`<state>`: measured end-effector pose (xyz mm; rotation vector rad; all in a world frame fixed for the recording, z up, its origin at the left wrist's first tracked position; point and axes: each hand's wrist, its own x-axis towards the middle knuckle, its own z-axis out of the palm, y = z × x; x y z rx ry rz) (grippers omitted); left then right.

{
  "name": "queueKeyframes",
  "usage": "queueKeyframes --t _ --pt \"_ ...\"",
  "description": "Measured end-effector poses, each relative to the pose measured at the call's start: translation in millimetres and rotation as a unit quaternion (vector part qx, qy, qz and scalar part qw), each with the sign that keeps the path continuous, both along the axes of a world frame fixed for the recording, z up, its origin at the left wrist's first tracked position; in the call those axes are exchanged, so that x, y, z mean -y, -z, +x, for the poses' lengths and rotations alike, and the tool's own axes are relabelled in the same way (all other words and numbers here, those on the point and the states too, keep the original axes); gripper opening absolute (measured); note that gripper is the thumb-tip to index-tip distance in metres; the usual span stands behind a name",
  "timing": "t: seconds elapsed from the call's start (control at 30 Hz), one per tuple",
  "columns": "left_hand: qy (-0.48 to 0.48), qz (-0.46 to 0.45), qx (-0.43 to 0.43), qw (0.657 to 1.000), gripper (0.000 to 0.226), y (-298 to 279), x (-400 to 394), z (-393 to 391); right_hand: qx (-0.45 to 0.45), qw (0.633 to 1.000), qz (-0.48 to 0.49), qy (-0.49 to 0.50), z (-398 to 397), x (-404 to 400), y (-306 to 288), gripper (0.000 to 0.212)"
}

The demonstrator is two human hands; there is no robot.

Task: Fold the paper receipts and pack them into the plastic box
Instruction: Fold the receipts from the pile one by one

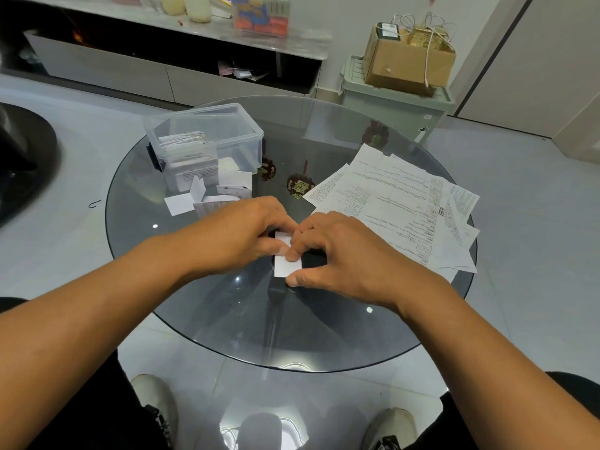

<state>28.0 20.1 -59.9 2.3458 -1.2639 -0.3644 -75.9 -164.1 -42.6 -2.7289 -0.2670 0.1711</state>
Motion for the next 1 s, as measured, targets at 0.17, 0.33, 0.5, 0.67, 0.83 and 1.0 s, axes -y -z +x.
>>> queueKeyframes --t 0.17,0.33,0.5,0.67,0.83,1.0 --pt "-0.038 -0.023 -0.110 0.993 0.026 -6 -1 -3 -0.034 0.996 0.081 0.033 -6 1 0 0.037" --pt "-0.034 0.026 -0.148 0.988 0.039 -13 -3 -5 0.006 0.994 0.062 0.089 -3 -3 3 0.047" --pt "-0.053 0.070 -0.116 0.989 0.034 -18 -6 -8 -0.002 0.995 0.015 0.104 -1 -9 7 0.046" --pt "-0.069 0.057 -0.104 0.991 0.024 -12 -8 -12 -0.012 0.994 0.036 0.104 2 -9 8 0.036" --pt "-0.086 -0.056 -0.166 0.981 0.025 -11 -11 -14 -0.016 0.977 0.162 0.136 3 -7 11 0.019" --pt "-0.167 -0.164 -0.303 0.924 0.026 -23 -11 -11 0.035 0.902 0.369 0.220 10 -5 7 0.018"
